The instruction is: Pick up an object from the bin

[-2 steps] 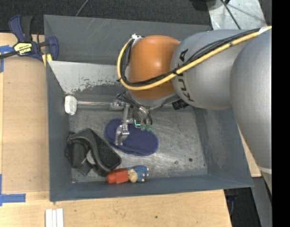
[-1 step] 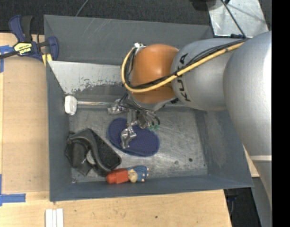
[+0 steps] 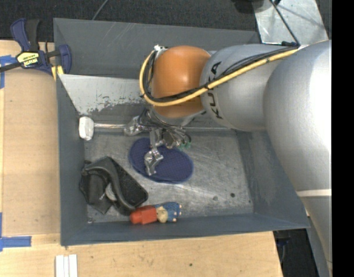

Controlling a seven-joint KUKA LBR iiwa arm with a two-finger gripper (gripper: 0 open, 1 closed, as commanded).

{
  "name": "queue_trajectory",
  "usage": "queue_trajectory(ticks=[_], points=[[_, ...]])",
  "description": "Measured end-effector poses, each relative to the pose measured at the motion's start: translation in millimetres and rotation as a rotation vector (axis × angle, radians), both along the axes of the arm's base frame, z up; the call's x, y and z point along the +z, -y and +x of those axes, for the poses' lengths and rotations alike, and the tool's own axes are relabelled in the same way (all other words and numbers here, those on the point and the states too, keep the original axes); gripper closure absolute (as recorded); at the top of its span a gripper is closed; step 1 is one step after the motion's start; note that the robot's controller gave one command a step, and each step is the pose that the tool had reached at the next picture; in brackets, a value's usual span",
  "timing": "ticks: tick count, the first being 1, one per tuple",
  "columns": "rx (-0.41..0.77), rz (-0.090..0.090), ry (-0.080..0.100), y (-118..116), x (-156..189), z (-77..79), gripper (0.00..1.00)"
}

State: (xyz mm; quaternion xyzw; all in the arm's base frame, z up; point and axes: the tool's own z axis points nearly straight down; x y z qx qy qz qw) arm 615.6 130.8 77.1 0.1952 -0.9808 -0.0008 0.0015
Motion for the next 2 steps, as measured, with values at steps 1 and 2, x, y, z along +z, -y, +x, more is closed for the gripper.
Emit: queue_trajectory(ticks=[1,2], points=[[-0.002,0.001,0.006,0,2,1.5,1.00],[0.023,0.004,0.016,-49,169,2.3,1.00]])
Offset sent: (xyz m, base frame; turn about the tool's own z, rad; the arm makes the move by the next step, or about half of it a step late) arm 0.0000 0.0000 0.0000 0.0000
